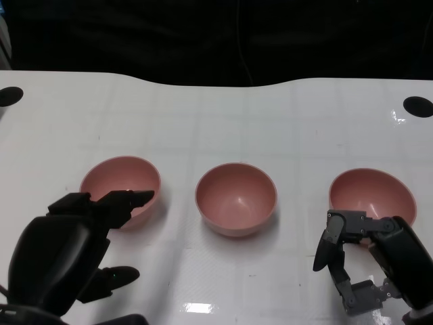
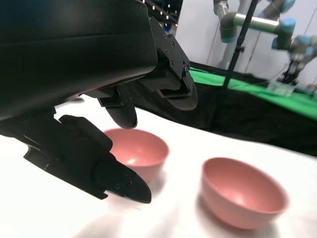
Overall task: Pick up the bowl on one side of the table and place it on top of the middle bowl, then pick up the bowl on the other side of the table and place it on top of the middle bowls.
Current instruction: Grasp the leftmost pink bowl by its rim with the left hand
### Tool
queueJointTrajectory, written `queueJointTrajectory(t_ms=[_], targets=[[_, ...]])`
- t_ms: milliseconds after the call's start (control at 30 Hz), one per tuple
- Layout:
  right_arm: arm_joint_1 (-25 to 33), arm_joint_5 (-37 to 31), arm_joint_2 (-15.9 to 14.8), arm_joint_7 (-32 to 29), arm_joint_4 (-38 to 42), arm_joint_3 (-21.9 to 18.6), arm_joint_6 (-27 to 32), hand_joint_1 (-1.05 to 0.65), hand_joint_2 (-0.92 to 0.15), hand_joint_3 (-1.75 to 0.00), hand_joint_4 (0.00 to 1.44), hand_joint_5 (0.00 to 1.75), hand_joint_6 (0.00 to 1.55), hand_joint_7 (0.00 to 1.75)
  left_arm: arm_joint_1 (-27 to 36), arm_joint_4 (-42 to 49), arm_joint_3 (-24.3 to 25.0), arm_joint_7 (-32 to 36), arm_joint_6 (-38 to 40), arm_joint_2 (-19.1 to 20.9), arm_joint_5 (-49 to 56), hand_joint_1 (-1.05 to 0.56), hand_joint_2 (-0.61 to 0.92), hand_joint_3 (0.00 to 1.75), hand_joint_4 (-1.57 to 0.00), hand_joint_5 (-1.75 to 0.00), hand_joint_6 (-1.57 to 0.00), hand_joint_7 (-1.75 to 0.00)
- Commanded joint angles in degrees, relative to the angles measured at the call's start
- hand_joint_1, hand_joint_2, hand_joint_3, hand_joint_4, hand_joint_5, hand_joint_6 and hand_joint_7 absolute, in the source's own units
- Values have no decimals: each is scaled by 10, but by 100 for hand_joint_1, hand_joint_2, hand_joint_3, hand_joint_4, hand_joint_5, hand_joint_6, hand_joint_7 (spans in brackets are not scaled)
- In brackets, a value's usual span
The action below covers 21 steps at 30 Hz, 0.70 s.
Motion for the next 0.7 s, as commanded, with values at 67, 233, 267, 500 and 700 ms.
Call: queueJointTrajectory(t_ms=[67, 233, 267, 500, 700], targets=[[8, -3, -2, -6, -14, -1, 9, 17, -22, -158, 91, 174, 87, 135, -30, 13, -24, 10, 45, 21, 74, -41, 83, 0, -36, -60, -44, -10], [11, -11, -4, -9, -23, 0, 15, 15, -21, -159, 91, 175, 87, 136, -60, 35, -55, -13, 96, 31, 124, -45, 86, 0, -40, -49, -45, -4], [11, -12, -4, -10, -24, 1, 15, 15, -21, -159, 91, 175, 87, 136, -62, 37, -58, -13, 100, 33, 126, -46, 86, 0, -41, -47, -46, -3], [12, -18, -4, -12, -28, 0, 20, 15, -20, -161, 92, 175, 87, 136, -137, 119, -107, -55, 174, 37, 169, -49, 90, 0, -50, -28, -48, -1], [14, -16, -5, -11, -33, 1, 24, 17, -19, -163, 92, 175, 87, 136, -185, 186, -139, -46, 197, 46, 171, -49, 91, 0, -58, -21, -52, -1]])
